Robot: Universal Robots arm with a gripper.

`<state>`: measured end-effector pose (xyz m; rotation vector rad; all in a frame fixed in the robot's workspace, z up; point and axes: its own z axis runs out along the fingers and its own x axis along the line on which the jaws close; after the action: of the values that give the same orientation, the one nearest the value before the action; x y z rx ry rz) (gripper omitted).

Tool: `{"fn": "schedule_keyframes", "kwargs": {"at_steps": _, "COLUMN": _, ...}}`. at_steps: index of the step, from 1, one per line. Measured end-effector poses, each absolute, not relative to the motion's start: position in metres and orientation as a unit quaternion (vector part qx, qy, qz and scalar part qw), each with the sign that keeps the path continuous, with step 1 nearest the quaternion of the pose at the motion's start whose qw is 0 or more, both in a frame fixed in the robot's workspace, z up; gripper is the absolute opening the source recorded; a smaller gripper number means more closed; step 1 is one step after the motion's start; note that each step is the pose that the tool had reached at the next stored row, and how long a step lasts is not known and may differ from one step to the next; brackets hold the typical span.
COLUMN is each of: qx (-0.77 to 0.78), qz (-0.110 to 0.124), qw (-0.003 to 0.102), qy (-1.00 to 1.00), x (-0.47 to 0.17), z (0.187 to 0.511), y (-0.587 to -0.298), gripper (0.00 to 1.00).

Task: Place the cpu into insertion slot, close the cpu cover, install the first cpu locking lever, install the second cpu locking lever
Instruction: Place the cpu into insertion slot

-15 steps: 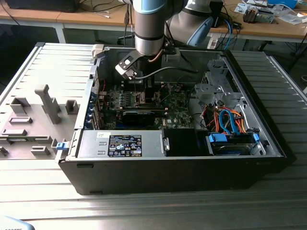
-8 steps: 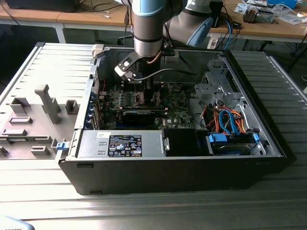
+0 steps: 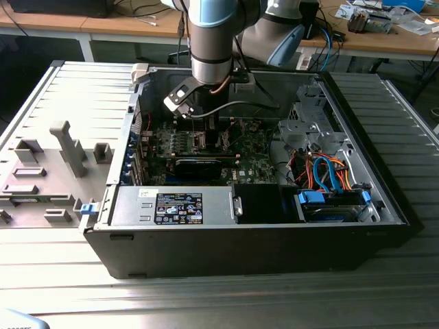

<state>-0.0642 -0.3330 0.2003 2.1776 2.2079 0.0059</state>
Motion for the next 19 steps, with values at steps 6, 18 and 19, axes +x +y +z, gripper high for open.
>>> {"fn": "schedule_keyframes", "kwargs": {"at_steps": 6, "qx": 0.702, "qz": 0.002, "qw": 0.020, "qy": 0.712, "x": -0.0639, "z": 0.1994, "y": -0.3323, "gripper": 0.54}}
{"fn": "schedule_keyframes", "kwargs": {"at_steps": 18, "qx": 0.702, "qz": 0.002, "qw": 0.020, "qy": 0.712, "x": -0.0639, "z": 0.1976, "y": -0.3322, "gripper": 0.62}}
{"fn": "schedule_keyframes", "kwargs": {"at_steps": 19, "qx": 0.702, "qz": 0.002, "qw": 0.020, "qy": 0.712, "x": -0.0639, "z": 0.1977, "y": -0.3322, "gripper": 0.62}}
